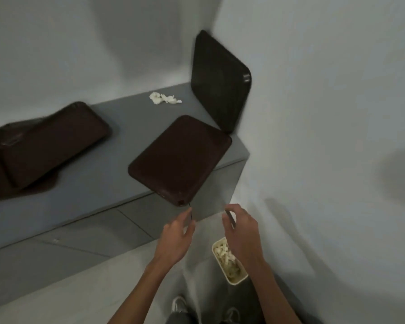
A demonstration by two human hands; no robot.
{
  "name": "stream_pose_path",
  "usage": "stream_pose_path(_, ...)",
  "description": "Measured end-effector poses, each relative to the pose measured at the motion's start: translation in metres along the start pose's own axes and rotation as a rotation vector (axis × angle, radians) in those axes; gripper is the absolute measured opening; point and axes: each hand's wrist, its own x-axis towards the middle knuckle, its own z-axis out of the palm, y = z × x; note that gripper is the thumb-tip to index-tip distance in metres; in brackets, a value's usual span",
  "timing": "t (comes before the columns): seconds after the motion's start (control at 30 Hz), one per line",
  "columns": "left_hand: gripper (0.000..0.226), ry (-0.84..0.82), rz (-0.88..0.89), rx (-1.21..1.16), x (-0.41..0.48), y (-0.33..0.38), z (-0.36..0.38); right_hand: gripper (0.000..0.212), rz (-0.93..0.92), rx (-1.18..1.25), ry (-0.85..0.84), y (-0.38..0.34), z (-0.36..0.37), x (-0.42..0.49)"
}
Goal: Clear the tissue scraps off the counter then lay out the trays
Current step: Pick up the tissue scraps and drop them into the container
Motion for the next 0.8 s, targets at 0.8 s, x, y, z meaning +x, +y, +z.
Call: stream_pose_path(0.8, 0.027, 0.305, 0.031, -0.077, 0.182, -0.006, -0.181, 0.021, -0.239, 0.029, -0.054, -0.159, 0.052, 0.208)
